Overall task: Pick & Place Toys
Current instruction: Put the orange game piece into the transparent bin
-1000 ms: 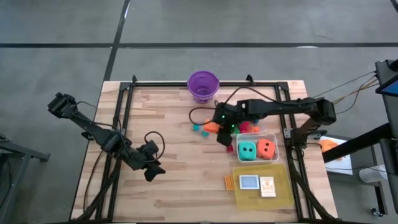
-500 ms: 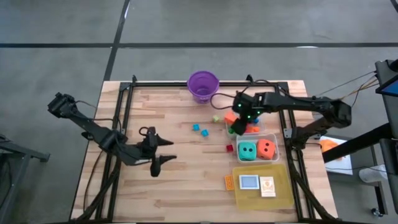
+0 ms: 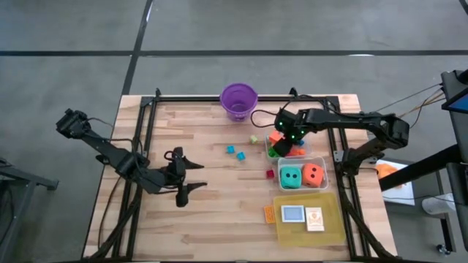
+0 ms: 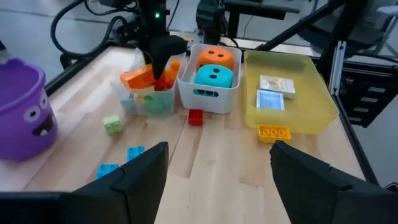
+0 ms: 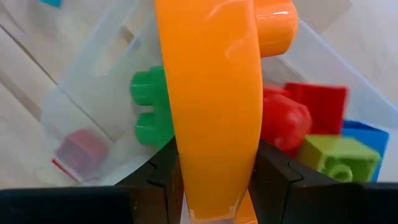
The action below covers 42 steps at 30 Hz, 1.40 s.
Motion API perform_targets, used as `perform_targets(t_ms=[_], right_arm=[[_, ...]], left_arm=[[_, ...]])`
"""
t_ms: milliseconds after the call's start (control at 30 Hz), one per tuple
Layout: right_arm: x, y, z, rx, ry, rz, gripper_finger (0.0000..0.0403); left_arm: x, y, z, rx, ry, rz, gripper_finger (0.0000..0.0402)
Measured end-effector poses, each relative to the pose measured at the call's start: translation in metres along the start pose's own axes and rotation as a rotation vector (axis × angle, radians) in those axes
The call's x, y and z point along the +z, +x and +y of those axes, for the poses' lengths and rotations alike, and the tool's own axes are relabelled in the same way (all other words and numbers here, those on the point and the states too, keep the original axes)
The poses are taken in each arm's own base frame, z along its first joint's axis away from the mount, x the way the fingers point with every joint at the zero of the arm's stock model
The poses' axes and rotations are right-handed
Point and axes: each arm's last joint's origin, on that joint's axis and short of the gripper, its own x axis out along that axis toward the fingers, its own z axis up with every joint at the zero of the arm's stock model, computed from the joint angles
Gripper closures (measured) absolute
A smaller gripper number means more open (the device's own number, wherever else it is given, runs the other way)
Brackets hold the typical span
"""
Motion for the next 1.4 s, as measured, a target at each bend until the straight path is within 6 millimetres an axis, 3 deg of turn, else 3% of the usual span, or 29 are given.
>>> perform_targets(t_ms=[300,733,1200,1400], right_arm=[[0.002,0.008,0.001,-0.012,-0.060,0.020,0.0278],[-0.006,0.007,0.012,0.011,-0.331,0.041,0.0278],[-0.006,0.007,0.013,0.015,-0.354,0.044,0.0278],[-0.007,0.008,0.012,0.011,-0.318,0.055,0.0224]], left_arm=[[-0.002,0.000,0.001,0.007,-0.039,0.016,0.0131],[-0.002,0.000,0.001,0.008,-0.033,0.018,0.0131],[-0.003,0.000,0.001,0.010,-0.033,0.023,0.0131],[-0.003,0.000,0.001,0.010,-0.043,0.022,0.0131]])
